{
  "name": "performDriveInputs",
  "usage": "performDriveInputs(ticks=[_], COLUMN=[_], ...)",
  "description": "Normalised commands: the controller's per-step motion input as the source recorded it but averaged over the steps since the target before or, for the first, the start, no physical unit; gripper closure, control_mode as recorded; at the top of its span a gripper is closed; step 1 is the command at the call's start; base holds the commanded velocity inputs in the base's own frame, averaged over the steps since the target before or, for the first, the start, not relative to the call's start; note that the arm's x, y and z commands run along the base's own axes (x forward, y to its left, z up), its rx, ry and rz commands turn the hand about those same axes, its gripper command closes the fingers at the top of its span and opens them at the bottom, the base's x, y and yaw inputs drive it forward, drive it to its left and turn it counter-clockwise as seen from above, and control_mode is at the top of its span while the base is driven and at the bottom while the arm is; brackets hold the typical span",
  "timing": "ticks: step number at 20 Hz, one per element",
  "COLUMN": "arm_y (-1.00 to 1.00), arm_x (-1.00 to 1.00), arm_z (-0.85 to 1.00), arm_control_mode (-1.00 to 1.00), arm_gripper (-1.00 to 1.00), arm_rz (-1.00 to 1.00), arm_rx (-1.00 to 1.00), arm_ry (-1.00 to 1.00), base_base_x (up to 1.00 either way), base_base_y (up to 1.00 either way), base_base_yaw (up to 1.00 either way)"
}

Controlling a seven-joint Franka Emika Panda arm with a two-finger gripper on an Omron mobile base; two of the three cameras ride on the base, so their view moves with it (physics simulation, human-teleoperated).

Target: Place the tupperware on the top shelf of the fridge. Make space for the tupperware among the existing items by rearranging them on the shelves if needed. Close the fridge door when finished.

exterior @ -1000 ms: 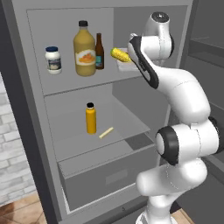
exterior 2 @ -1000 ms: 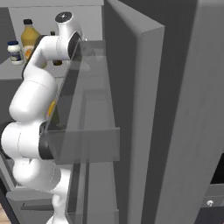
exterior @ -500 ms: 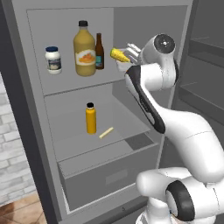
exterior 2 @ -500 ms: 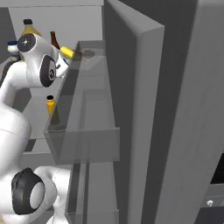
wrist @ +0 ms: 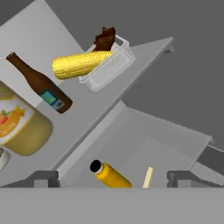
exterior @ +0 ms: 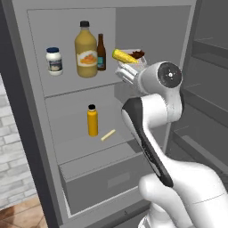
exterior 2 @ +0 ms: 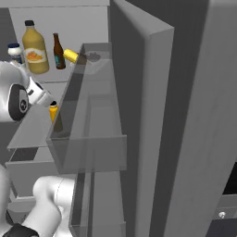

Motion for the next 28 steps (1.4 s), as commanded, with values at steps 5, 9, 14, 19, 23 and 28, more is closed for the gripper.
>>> performDriveInputs(ticks=[5,9,14,19,23,28], arm_y=[0.06,-0.31,-0.59,0.35,0.04,0.00], arm_x=[-1.00,-1.00,-1.00,-0.33,-0.06,0.00], arm_z=[0.01,0.14,-0.48,-0.16,-0.04,0.00], arm_control_mode=[-1.00,-1.00,-1.00,-1.00,1.00,1.00], arm_gripper=[-1.00,-1.00,-1.00,-1.00,-1.00,-1.00], arm_rz=[0.10,0.04,0.35,0.34,0.00,0.00], arm_rx=[0.00,0.00,-0.19,-0.24,-0.01,0.00], arm_ry=[0.22,0.31,0.39,0.07,0.00,0.00], base_base_x=[0.00,0.00,0.00,0.00,-0.09,-0.22], base_base_y=[0.00,0.00,0.00,0.00,0.12,0.51], base_base_yaw=[0.00,0.00,0.00,0.00,0.01,0.04])
